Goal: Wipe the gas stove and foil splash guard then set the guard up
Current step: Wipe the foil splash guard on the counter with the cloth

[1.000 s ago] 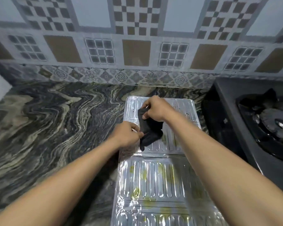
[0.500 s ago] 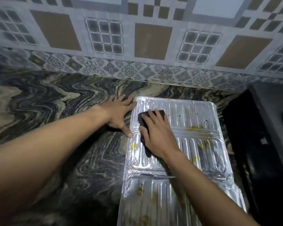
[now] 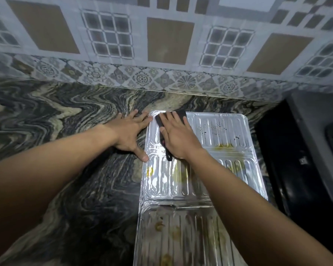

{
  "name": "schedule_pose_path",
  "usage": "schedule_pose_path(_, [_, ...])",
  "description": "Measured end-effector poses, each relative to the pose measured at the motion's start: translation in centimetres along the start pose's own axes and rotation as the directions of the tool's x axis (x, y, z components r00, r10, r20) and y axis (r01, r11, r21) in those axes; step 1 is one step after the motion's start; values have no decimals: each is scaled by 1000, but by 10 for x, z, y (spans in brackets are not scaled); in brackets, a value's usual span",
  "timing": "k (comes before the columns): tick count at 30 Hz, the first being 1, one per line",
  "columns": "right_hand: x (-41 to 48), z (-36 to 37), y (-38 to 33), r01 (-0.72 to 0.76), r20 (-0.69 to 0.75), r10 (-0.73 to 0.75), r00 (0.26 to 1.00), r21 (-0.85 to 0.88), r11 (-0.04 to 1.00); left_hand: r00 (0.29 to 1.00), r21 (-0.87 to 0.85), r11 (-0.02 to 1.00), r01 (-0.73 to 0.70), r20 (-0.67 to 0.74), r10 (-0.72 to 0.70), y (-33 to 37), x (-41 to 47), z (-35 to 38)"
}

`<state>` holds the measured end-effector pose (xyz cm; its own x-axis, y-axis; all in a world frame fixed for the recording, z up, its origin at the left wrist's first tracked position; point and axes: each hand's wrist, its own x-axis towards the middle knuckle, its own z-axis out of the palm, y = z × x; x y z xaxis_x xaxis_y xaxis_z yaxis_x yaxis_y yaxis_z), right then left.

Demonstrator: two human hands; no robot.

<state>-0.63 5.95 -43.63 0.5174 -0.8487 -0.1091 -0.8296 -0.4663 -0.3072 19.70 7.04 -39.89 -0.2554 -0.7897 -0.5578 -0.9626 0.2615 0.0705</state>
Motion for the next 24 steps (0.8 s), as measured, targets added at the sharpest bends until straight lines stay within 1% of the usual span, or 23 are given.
schedule_pose_path(5, [-7,-14,35,-148,-15,149,989,20,989,1000,35,999,8,19,-9,2,0,-2])
schedule_pose_path(8, [-21,-21,60,-263,-33,263,964,10,965,1000,39,999,10,18,-11,2,0,-2])
schedule_pose_path(10, [-31,-25,77,-351,-56,351,935,10,936,1000,37,999,9,20,-10,3,-1,-3])
schedule_pose_path(13, [-49,-30,97,-496,-84,495,865,19,868,1000,31,999,17,22,-17,5,-1,-4])
schedule_pose_path(15, [-61,-31,101,-561,-79,562,824,33,827,999,30,999,19,31,-20,7,-3,-6])
schedule_pose_path(18, [-80,-27,94,-610,-58,615,786,85,788,999,36,999,18,29,-19,8,-3,-6])
schedule_pose_path(24, [-122,-25,58,-604,-76,621,780,167,779,1000,51,999,17,9,-18,9,-2,-5])
